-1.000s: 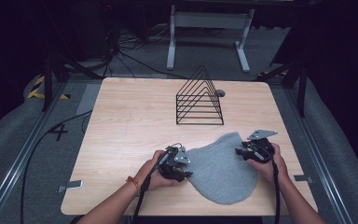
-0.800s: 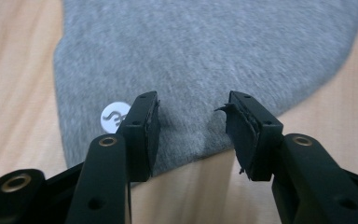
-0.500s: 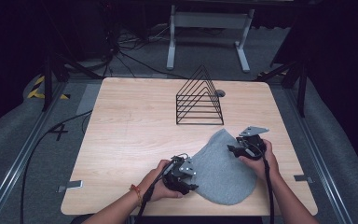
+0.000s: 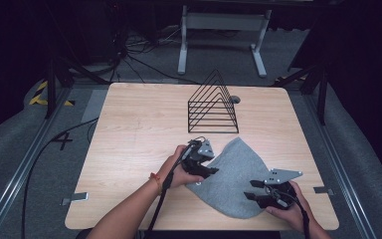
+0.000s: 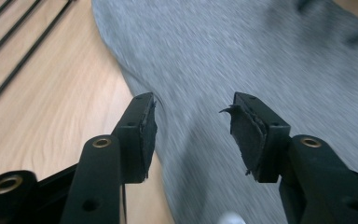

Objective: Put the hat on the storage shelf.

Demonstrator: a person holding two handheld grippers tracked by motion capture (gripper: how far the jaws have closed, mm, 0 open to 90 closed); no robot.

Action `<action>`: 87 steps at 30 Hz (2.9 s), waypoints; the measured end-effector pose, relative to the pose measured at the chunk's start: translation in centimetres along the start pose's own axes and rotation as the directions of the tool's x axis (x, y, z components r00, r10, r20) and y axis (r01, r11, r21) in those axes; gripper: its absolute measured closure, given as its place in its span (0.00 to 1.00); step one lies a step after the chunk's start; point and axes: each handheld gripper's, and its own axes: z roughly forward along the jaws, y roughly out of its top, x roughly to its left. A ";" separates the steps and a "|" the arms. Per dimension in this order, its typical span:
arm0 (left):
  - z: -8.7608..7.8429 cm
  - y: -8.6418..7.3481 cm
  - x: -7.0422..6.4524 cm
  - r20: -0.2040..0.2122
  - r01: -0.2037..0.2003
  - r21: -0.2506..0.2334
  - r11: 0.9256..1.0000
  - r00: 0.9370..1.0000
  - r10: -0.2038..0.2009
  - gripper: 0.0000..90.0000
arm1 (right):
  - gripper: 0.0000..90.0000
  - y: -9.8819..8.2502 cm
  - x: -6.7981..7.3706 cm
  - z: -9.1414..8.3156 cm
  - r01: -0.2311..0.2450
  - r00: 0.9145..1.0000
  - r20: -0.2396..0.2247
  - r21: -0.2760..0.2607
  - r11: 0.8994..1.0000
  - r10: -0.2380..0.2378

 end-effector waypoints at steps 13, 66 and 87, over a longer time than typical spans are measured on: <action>4.3 0.7 1.1 0.001 -0.021 0.070 0.997 1.000 0.021 0.70 | 0.72 -0.6 1.9 1.4 0.086 0.995 -0.052 0.077 0.993 -0.082; -2.1 -6.2 3.3 -0.170 0.116 0.057 0.992 0.980 -0.105 0.69 | 0.50 -0.4 -3.1 0.9 -0.070 0.971 0.235 0.099 0.993 0.045; -1.5 -4.3 2.8 -0.105 0.173 0.021 0.985 0.980 -0.170 0.40 | 0.46 0.1 -6.7 0.1 -0.194 0.942 0.283 0.018 0.981 0.181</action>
